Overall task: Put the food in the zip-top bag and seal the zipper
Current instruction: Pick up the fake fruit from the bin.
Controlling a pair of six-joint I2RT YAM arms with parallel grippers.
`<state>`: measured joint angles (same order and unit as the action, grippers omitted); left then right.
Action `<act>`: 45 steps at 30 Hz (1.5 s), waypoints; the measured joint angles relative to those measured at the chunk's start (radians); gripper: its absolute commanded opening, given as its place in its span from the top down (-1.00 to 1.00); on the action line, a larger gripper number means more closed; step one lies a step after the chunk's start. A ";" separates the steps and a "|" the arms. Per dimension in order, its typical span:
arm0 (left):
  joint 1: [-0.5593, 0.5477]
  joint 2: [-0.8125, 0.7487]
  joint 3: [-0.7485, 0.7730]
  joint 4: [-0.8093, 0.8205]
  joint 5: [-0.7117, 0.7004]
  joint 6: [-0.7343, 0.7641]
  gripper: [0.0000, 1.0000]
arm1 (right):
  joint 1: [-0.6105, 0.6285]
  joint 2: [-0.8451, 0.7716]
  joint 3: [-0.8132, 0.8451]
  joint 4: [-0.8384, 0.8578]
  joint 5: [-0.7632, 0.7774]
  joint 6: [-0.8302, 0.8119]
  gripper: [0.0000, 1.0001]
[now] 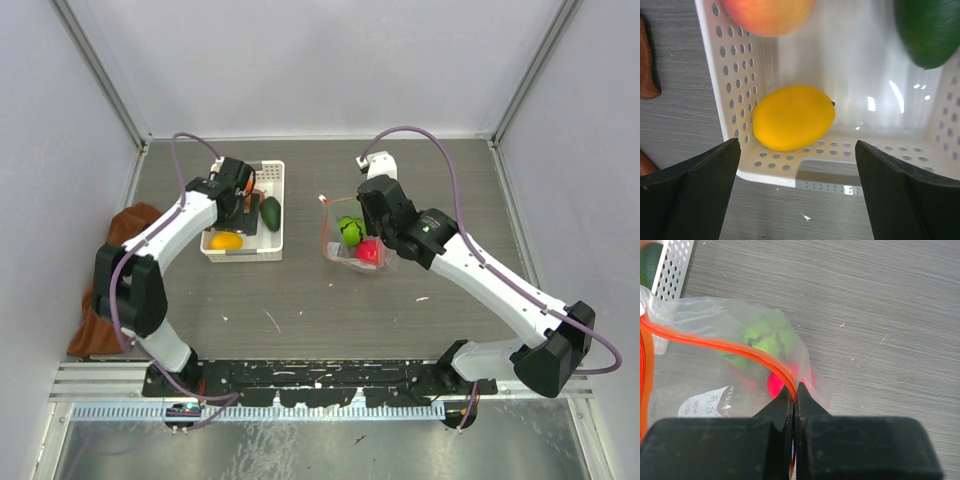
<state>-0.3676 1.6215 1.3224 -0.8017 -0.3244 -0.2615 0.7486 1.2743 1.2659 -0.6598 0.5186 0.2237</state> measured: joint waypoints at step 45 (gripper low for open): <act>0.069 0.272 0.013 0.052 0.261 -0.013 -0.17 | 0.000 0.031 0.000 0.008 -0.007 -0.001 0.90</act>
<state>-0.2985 1.8931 1.3350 -0.7494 -0.0631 -0.2749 0.7486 1.3048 1.2655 -0.6514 0.5114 0.2230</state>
